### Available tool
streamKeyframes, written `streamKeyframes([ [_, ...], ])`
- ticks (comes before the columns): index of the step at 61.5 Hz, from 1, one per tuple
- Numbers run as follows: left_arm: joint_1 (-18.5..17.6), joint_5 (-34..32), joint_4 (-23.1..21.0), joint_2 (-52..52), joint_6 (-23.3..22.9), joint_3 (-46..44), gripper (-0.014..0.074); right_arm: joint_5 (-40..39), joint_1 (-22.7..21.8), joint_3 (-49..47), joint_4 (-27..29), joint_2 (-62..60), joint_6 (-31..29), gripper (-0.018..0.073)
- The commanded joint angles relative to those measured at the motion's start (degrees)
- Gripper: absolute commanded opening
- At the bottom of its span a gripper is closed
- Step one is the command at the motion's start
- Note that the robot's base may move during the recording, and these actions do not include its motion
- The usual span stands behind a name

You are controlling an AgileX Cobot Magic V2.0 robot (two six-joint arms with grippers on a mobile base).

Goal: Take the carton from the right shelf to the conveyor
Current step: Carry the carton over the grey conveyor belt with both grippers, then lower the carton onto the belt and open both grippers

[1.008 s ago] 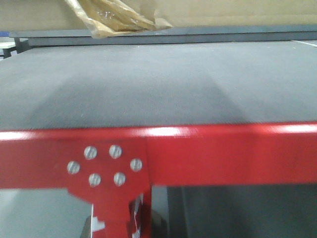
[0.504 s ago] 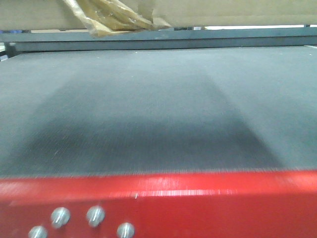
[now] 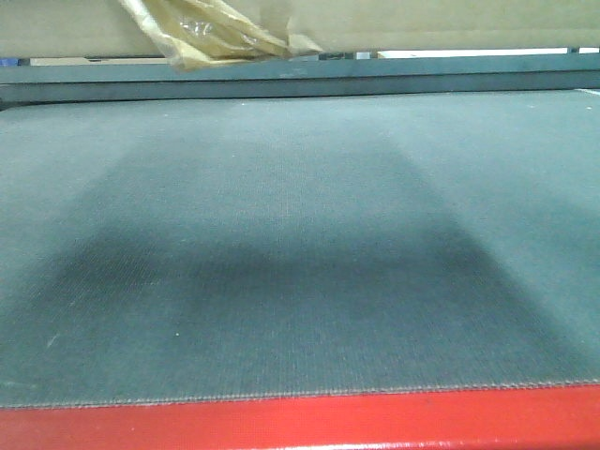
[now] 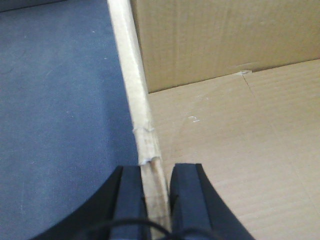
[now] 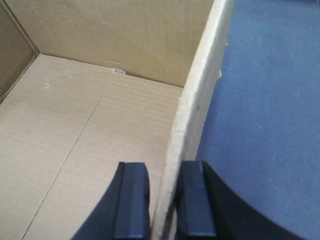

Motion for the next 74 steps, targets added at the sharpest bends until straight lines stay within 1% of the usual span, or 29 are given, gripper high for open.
streamKeyframes([
  [1, 0.27, -0.96, 4.7, -0.36, 1.01, -0.13, -0.0017, -1.12, 0.04, -0.24, 0.25, -1.09, -1.29, -0.0066],
  [63, 0.27, -0.96, 4.7, -0.36, 1.01, -0.13, -0.0017, -1.12, 0.04, -0.24, 0.25, -1.09, -1.29, -0.0066],
  [69, 0.27, -1.29, 4.66, -0.36, 1.01, -0.13, -0.0017, -2.32, 0.04, -0.24, 0.25, -1.11, -1.29, -0.0066],
  [74, 0.27, -1.75, 4.49, -0.36, 1.01, -0.13, -0.0017, -1.84, 0.04, -0.24, 1.29, -1.11, -1.29, -0.0066],
])
